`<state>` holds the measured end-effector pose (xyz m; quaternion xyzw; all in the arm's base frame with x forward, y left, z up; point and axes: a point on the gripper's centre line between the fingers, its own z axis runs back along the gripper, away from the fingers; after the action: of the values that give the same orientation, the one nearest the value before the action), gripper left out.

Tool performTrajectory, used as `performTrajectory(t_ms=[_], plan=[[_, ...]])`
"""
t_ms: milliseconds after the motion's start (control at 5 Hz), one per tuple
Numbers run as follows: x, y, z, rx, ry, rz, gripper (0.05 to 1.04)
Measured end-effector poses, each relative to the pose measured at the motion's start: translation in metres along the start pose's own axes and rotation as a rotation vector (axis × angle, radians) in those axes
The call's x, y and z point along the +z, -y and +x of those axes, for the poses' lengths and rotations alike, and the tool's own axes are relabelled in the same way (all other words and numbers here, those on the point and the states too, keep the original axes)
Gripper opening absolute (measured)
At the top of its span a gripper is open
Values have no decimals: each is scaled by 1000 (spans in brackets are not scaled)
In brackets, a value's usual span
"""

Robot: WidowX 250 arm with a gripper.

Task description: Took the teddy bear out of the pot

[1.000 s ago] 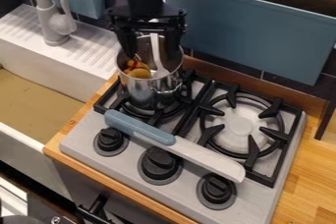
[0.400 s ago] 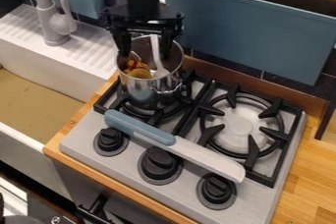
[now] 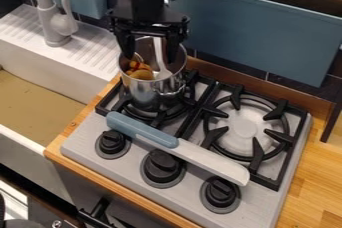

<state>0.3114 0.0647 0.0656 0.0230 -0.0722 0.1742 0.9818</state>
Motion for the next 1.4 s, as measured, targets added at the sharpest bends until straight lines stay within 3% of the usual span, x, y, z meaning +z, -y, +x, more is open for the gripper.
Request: performTrajectory(t_ms=[600, 1200, 1400], plan=[[-14, -10, -1, -15, 28, 5, 1000], [-32, -7, -9, -19, 29, 46, 961], [-32, -4, -10, -30, 25, 41, 693]])
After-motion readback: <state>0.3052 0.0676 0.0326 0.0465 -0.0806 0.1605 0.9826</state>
